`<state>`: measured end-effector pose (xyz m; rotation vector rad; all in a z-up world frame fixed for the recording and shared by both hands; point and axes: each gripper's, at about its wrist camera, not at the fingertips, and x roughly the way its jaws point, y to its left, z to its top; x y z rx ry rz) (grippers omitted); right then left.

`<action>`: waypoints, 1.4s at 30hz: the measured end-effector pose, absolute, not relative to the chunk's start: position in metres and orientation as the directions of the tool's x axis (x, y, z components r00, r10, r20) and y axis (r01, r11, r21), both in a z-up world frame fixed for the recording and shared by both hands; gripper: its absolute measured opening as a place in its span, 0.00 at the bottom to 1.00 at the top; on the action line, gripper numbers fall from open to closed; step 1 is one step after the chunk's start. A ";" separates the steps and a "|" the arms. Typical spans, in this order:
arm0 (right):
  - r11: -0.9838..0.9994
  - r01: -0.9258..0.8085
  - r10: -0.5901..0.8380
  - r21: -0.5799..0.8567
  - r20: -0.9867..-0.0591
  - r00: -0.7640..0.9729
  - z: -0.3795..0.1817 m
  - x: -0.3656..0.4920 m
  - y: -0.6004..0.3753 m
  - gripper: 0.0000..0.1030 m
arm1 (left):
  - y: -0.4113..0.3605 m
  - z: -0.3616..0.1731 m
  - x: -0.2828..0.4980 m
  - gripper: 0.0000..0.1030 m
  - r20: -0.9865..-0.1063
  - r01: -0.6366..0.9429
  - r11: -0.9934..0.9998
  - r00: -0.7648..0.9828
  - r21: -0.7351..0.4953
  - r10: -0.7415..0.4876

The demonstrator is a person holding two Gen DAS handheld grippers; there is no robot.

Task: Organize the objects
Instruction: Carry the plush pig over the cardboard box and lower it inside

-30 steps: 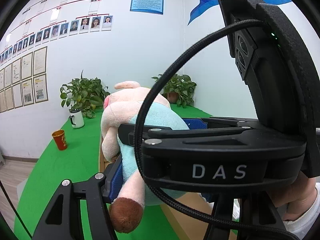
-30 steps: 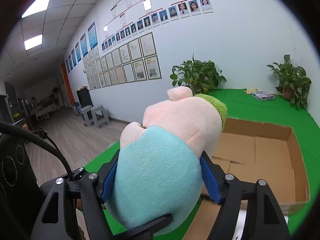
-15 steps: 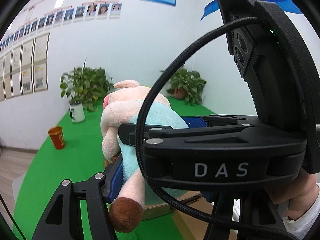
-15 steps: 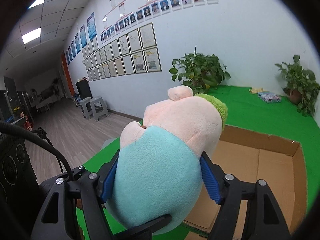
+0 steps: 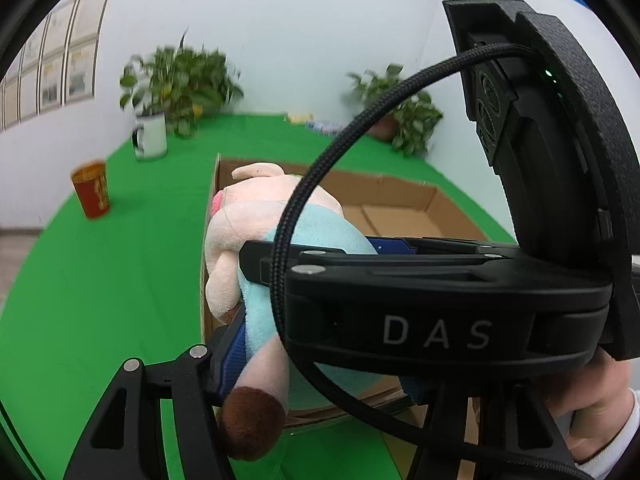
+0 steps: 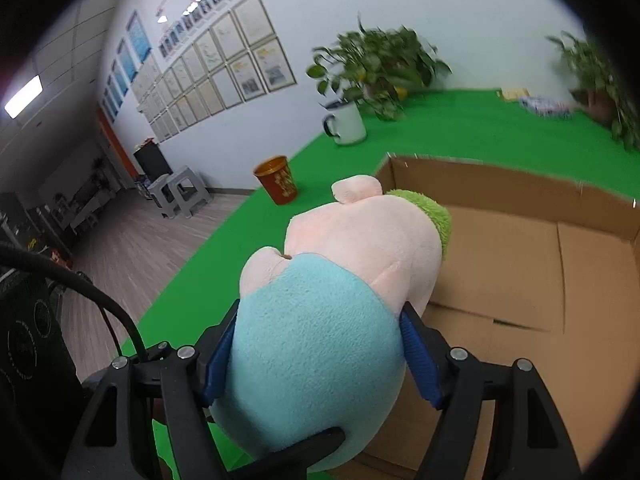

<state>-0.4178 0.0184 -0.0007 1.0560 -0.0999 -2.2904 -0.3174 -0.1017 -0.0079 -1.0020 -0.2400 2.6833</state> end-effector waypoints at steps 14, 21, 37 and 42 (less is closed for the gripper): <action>-0.821 0.440 -0.534 0.363 -0.760 -0.370 -0.040 -0.441 0.021 0.85 | -0.131 -0.024 -0.289 0.67 -0.607 -0.158 -0.946 -0.734 -0.282 0.304; -0.780 0.416 -0.614 0.467 -0.697 -0.370 -0.022 -0.426 0.047 0.85 | -0.149 -0.025 -0.296 0.67 -0.617 -0.120 -0.946 -0.732 -0.301 0.289; -0.827 0.417 -0.544 0.378 -0.724 -0.423 -0.017 -0.410 0.022 0.86 | -0.162 -0.045 -0.311 0.23 -0.680 -0.034 -0.937 -0.679 -0.348 0.277; -0.800 0.359 -0.599 0.481 -0.675 -0.430 -0.008 -0.406 0.071 0.88 | -0.156 -0.044 -0.308 0.23 -0.693 -0.009 -0.945 -0.678 -0.326 0.245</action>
